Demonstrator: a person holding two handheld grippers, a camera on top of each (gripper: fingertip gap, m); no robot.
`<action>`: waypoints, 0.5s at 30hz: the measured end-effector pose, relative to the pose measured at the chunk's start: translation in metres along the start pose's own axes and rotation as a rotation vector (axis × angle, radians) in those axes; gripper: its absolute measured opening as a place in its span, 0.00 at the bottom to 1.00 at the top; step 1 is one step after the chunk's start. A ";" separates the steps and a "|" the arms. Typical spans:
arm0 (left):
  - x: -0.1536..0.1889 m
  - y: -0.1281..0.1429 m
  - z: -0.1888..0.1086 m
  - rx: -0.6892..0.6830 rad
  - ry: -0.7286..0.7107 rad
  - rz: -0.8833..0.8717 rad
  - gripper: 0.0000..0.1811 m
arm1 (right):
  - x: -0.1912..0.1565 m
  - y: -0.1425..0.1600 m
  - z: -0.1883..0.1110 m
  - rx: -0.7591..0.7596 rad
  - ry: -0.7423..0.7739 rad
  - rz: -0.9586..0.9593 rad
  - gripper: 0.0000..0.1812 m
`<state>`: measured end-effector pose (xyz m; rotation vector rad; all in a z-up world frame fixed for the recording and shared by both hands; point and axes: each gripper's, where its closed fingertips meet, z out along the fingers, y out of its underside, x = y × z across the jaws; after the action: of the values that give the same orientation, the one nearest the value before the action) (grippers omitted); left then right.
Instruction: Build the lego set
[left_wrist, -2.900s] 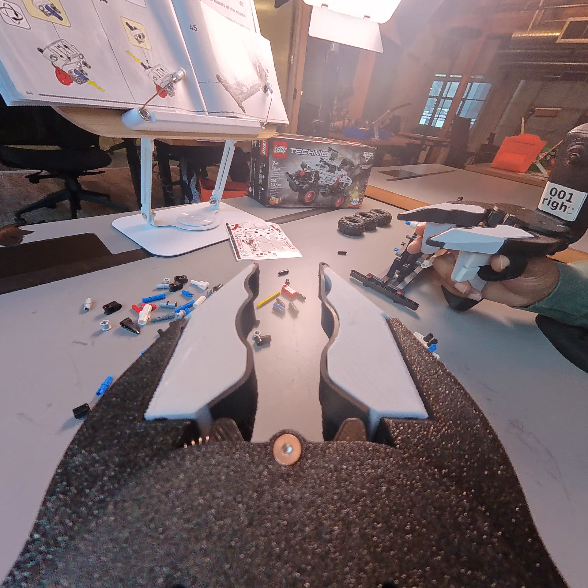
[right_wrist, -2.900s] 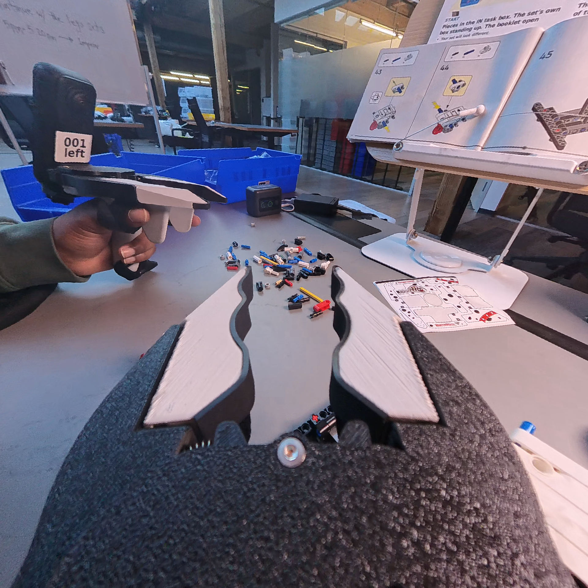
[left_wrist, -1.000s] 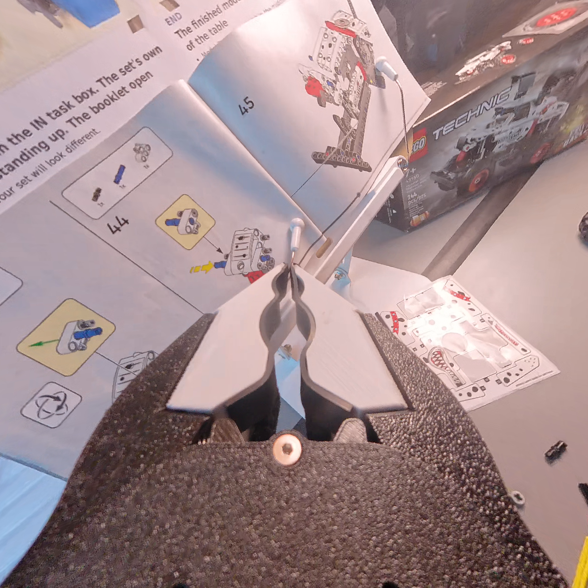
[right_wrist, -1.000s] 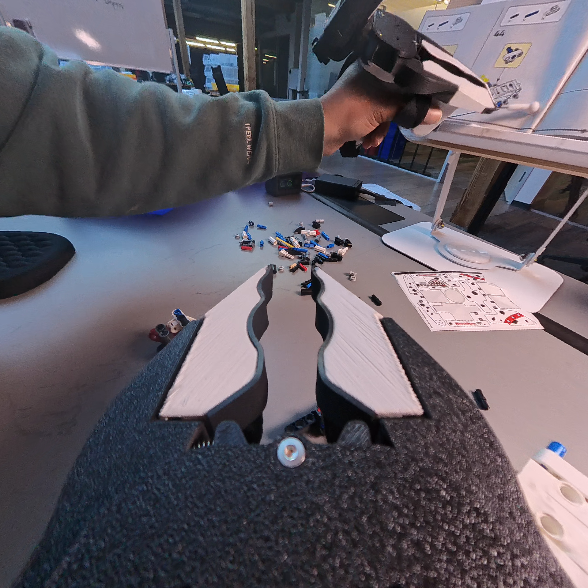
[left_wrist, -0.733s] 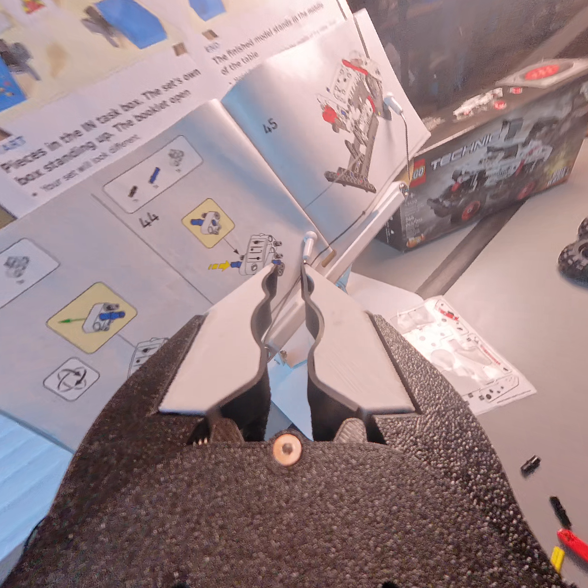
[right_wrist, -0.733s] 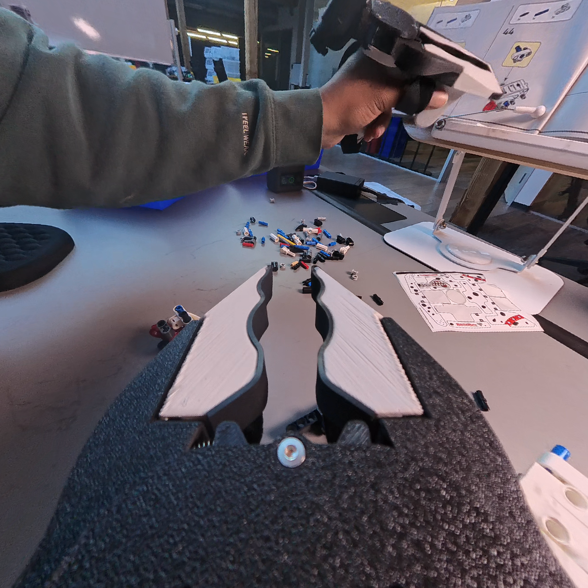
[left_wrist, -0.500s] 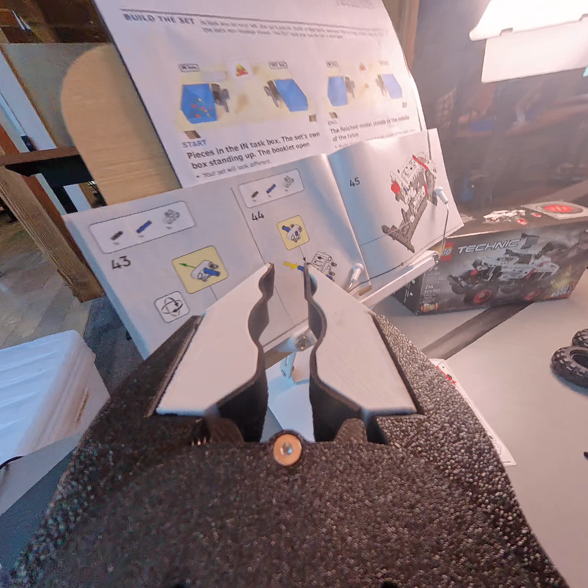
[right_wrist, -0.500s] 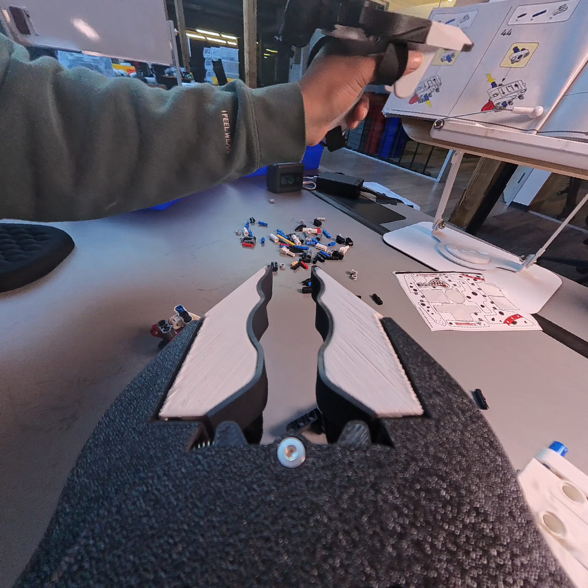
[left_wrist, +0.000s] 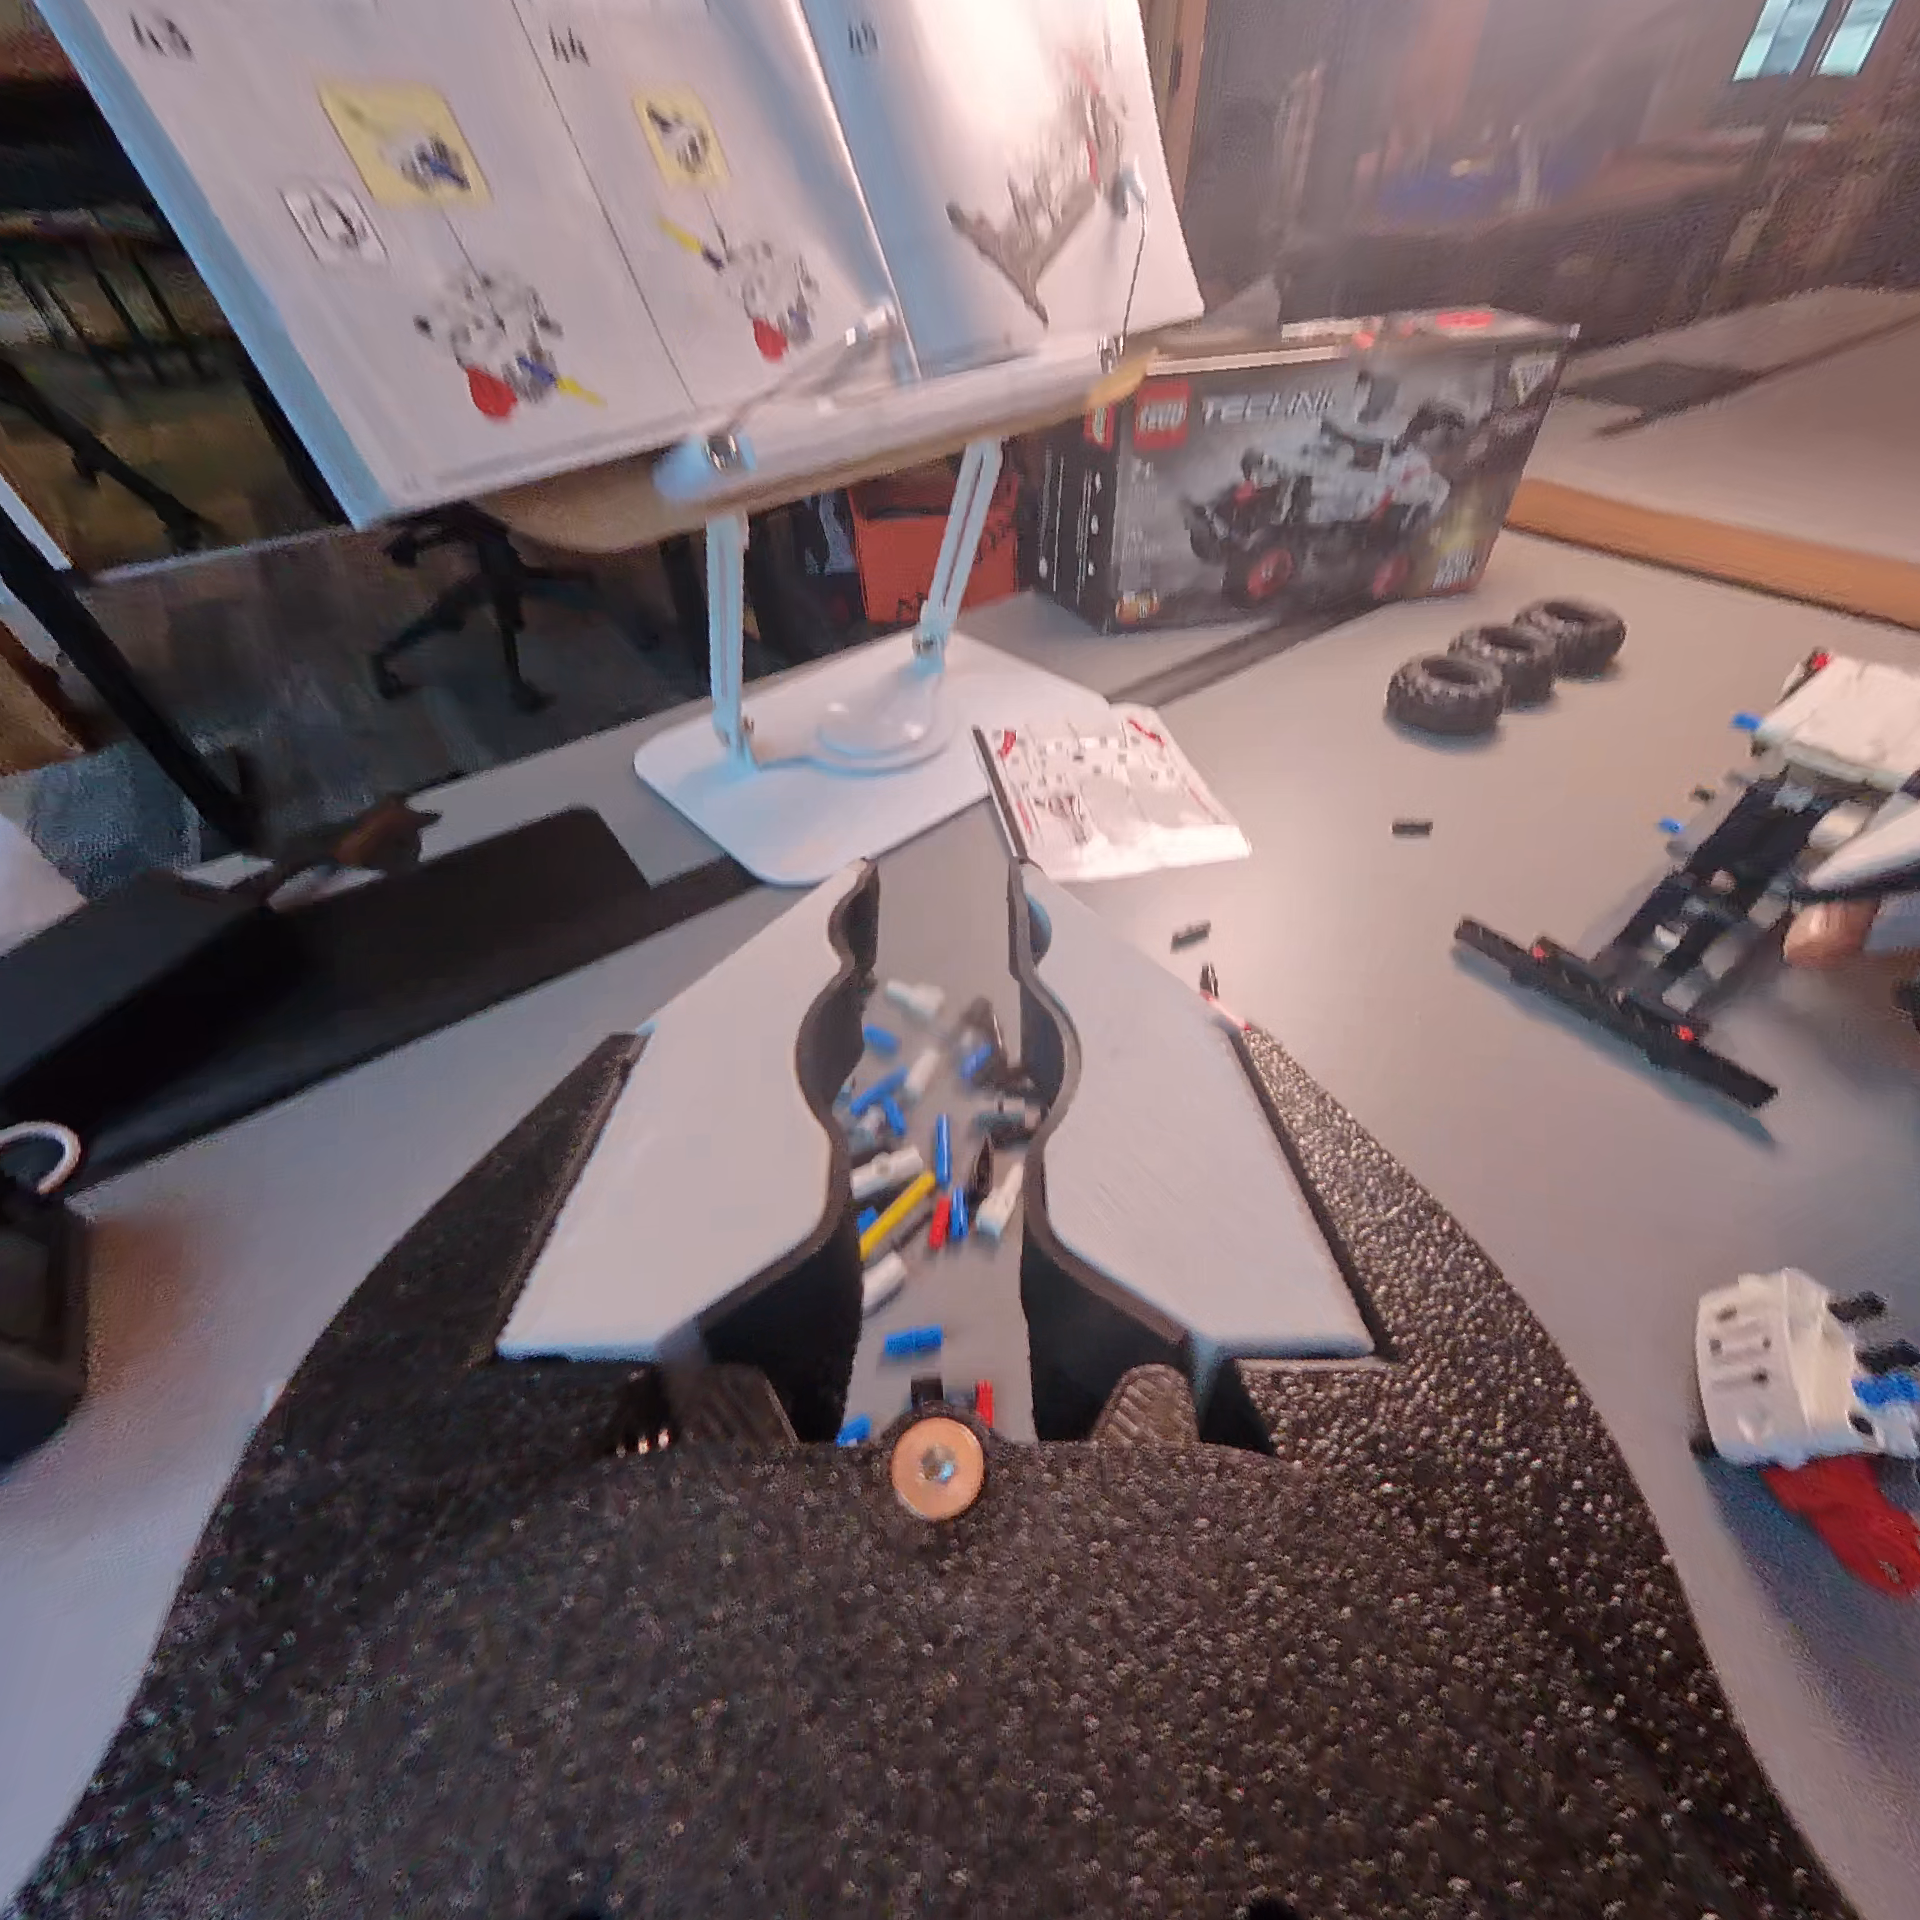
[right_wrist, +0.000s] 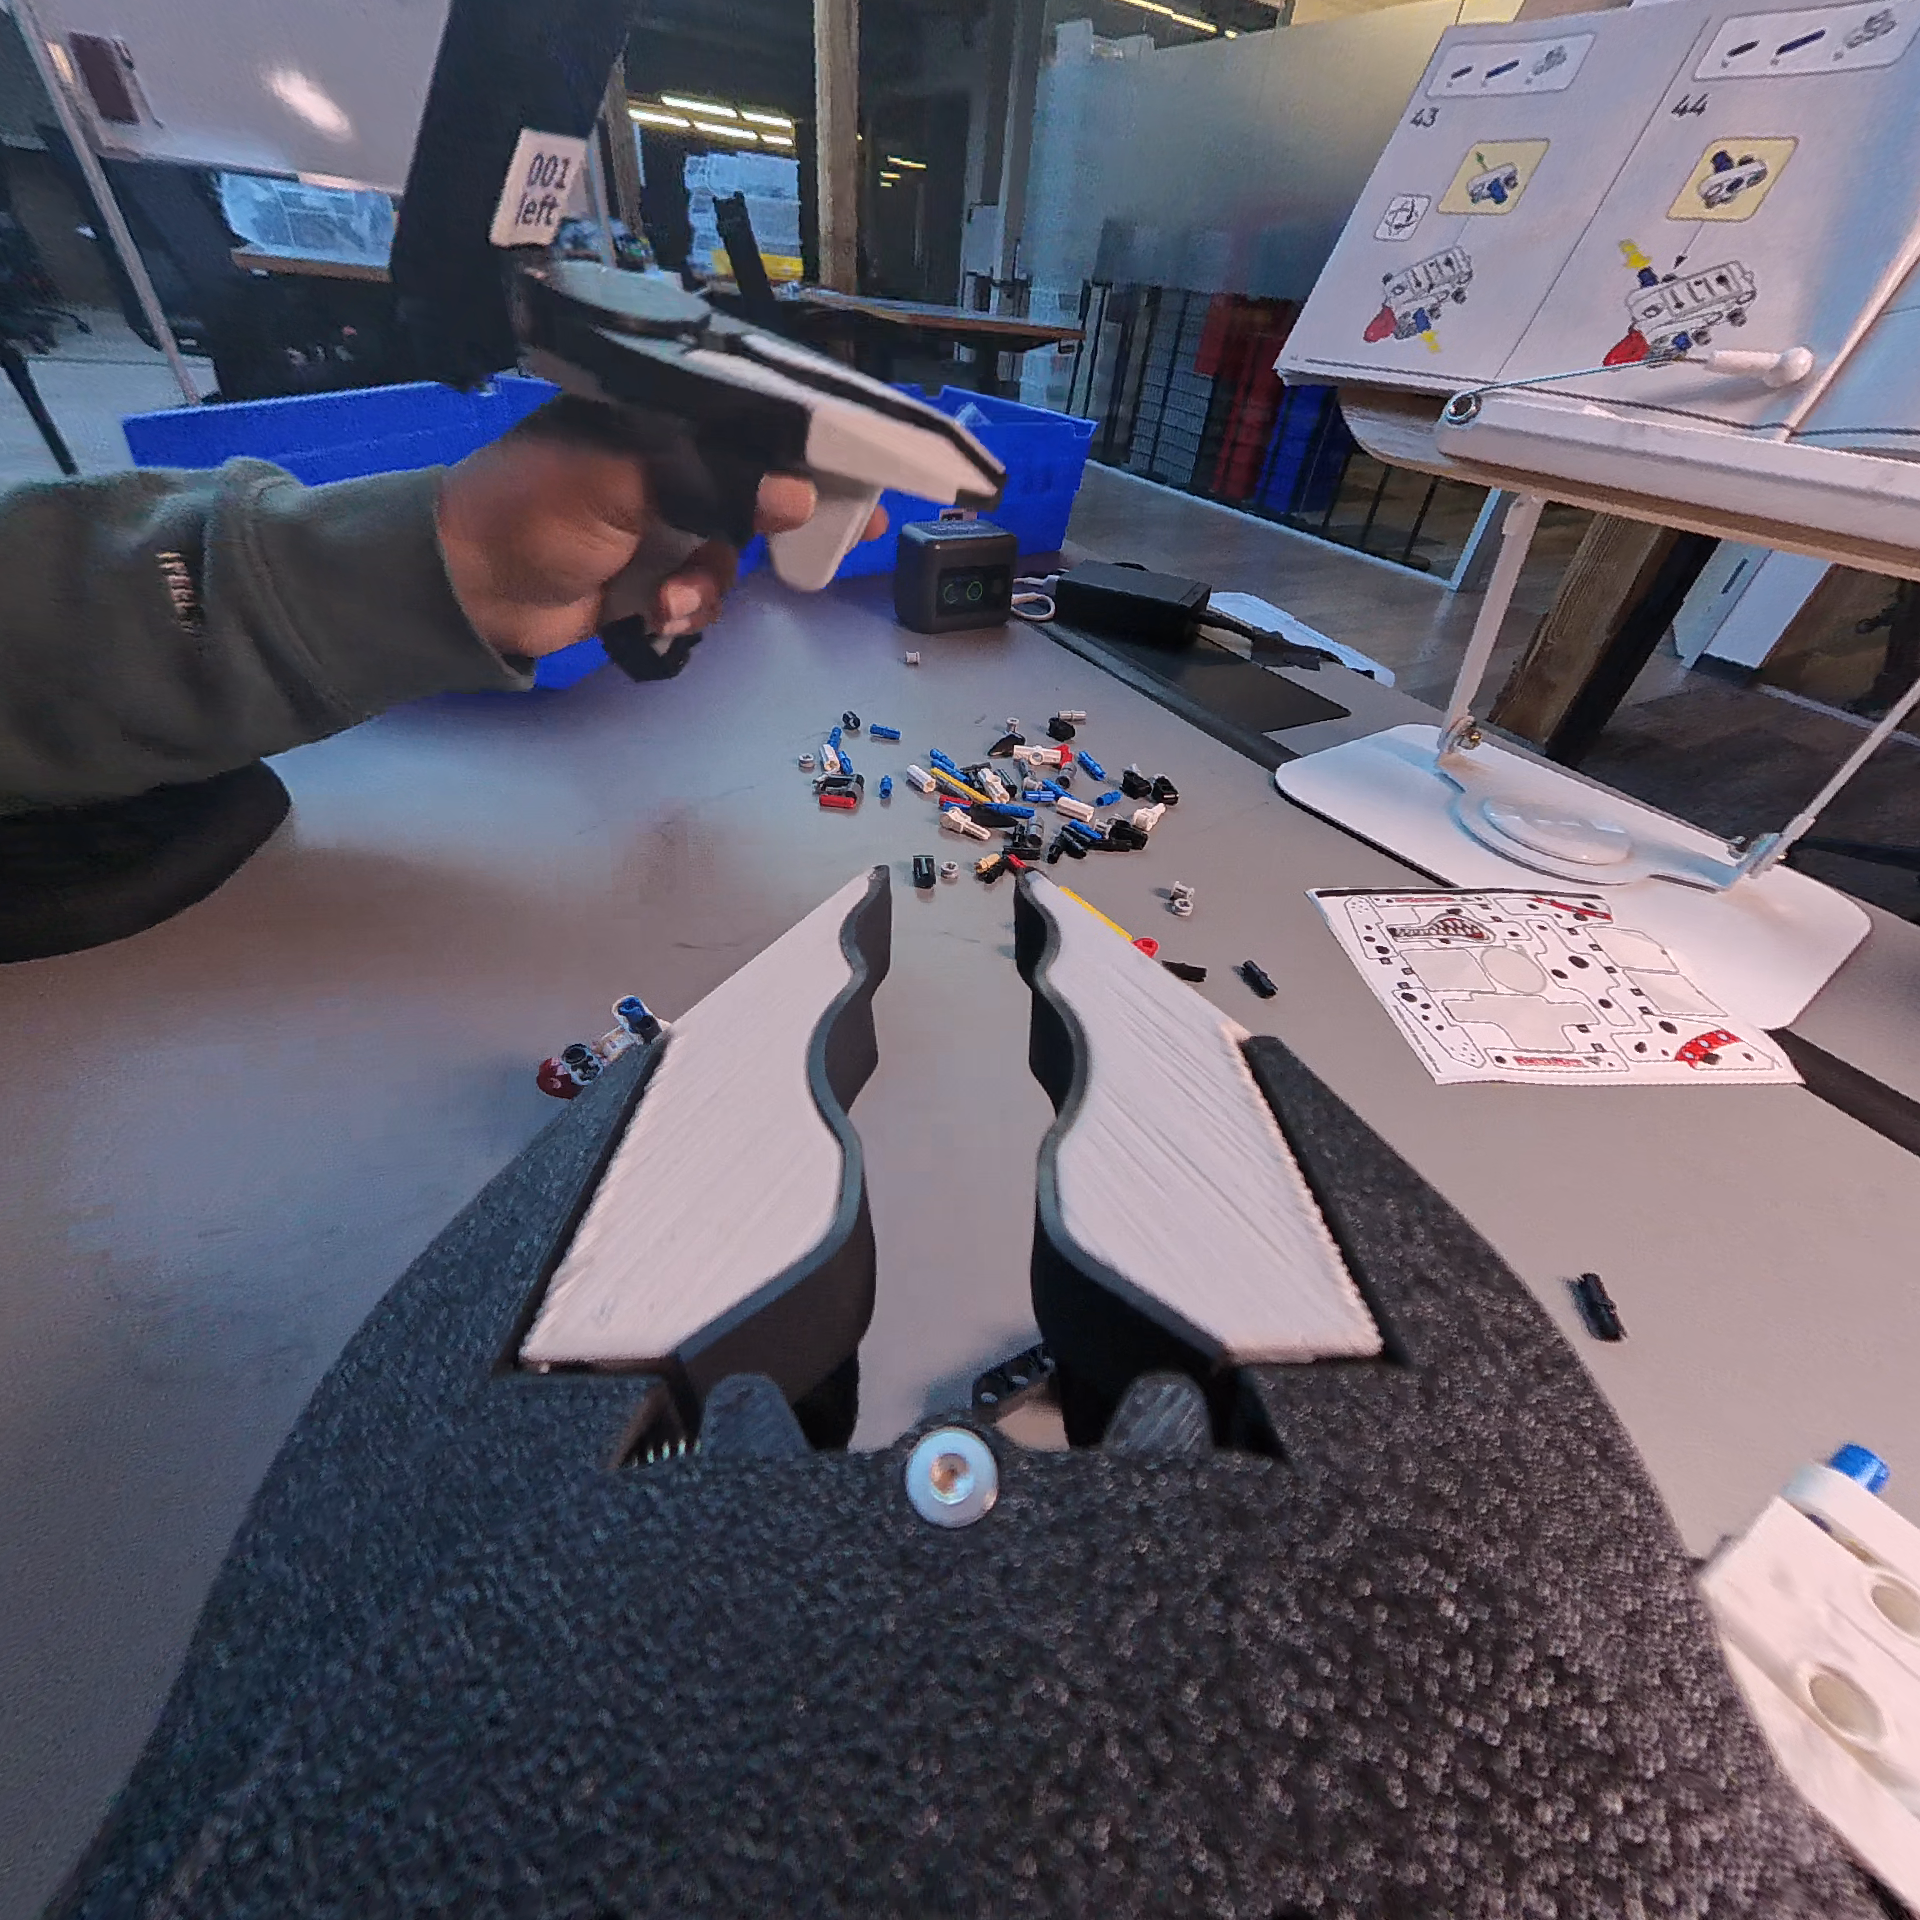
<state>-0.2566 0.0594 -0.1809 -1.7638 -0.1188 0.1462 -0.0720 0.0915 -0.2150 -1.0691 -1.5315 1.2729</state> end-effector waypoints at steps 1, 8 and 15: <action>0.002 0.016 -0.007 -0.050 0.001 0.004 0.14 | 0.000 0.001 0.001 -0.001 -0.001 0.000 0.13; 0.001 0.098 -0.038 -0.382 -0.003 0.039 0.15 | -0.003 0.004 0.003 -0.016 0.000 -0.031 0.13; -0.002 0.126 -0.036 -0.478 0.020 0.070 0.14 | -0.003 0.006 0.004 -0.023 -0.007 -0.035 0.14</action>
<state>-0.2529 -0.0002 -0.2973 -2.2465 -0.0814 0.1594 -0.0741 0.0885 -0.2218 -1.0498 -1.5670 1.2389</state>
